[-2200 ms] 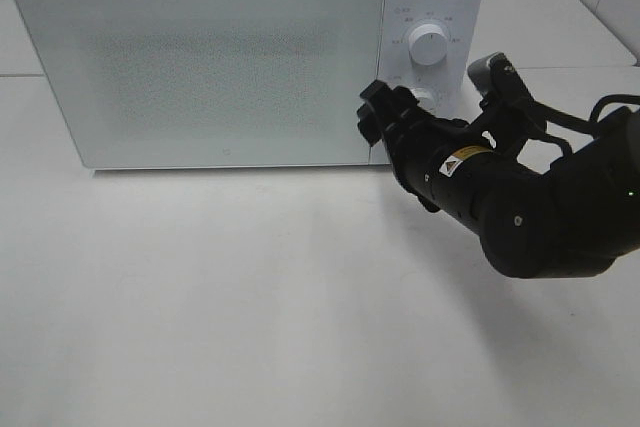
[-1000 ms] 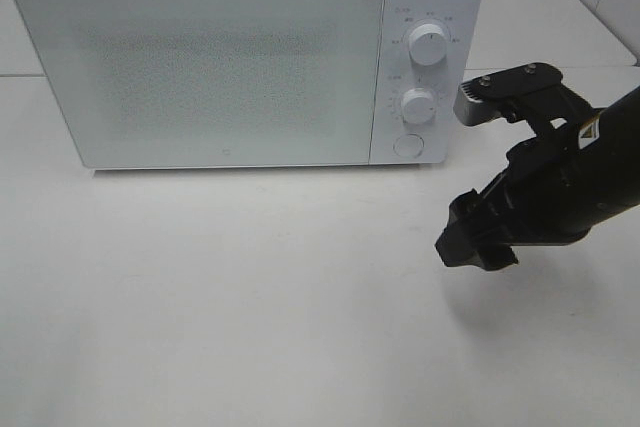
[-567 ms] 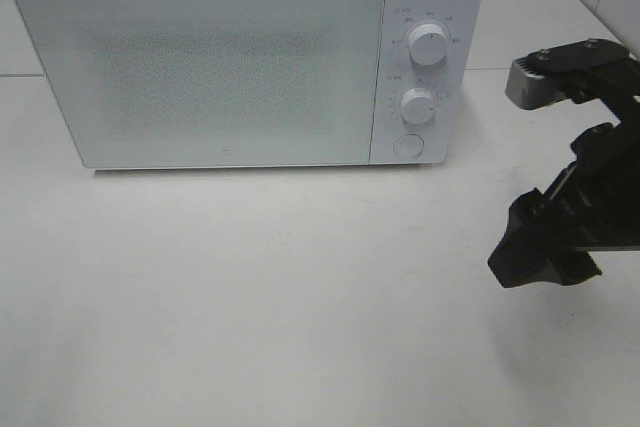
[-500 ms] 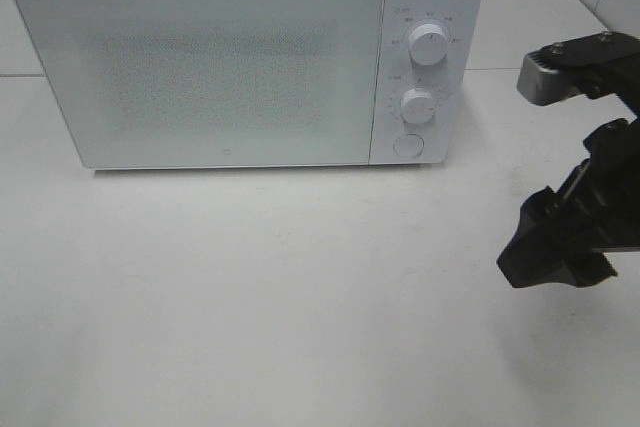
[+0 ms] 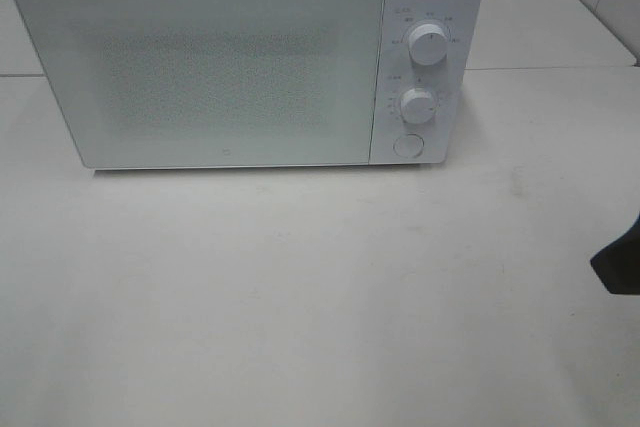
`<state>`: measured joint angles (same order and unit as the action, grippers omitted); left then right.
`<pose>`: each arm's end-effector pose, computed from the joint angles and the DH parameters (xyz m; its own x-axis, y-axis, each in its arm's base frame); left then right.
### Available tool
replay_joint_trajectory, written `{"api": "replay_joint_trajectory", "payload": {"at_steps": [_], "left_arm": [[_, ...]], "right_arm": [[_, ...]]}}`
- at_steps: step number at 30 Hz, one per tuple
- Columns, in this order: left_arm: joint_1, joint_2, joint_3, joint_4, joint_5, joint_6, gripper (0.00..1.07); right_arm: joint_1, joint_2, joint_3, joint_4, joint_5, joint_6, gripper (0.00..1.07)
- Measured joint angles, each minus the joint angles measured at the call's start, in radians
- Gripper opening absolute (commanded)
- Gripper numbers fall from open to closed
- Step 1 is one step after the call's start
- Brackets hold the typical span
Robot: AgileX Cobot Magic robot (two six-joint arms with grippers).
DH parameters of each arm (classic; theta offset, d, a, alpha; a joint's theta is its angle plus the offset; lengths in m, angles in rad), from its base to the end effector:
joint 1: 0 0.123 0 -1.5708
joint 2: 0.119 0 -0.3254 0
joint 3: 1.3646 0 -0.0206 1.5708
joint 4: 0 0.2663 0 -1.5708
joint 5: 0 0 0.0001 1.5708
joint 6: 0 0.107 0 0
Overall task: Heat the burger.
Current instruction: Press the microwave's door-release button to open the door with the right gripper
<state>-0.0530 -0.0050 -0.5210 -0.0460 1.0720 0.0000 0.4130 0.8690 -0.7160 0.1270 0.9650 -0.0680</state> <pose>-0.0217 -0.0032 0.2827 -0.4437 0.0015 -0.8962 0.0793 0.9961 -0.0376 0.1265 0.0676 0.3066 -0.7859 -0.3394 -0.5170 -0.4449 0.8909 0.0915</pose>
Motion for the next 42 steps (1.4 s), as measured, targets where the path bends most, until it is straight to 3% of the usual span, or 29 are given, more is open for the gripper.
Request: {"api": "replay_joint_trajectory", "payload": {"at_steps": [15, 27, 33, 42], "left_arm": [[0.0, 0.0, 0.0, 0.0, 0.0, 0.0, 0.98], [0.0, 0.0, 0.0, 0.0, 0.0, 0.0, 0.98], [0.0, 0.0, 0.0, 0.0, 0.0, 0.0, 0.98], [0.0, 0.0, 0.0, 0.0, 0.0, 0.0, 0.98]], "right_arm": [[-0.009, -0.472, 0.154, 0.0, 0.022, 0.027, 0.76], [-0.208, -0.773, 0.216, -0.015, 0.038, 0.054, 0.74], [-0.232, -0.864, 0.218, -0.02, 0.036, 0.054, 0.72], [-0.232, -0.872, 0.218, -0.02, 0.037, 0.054, 0.71]]}}
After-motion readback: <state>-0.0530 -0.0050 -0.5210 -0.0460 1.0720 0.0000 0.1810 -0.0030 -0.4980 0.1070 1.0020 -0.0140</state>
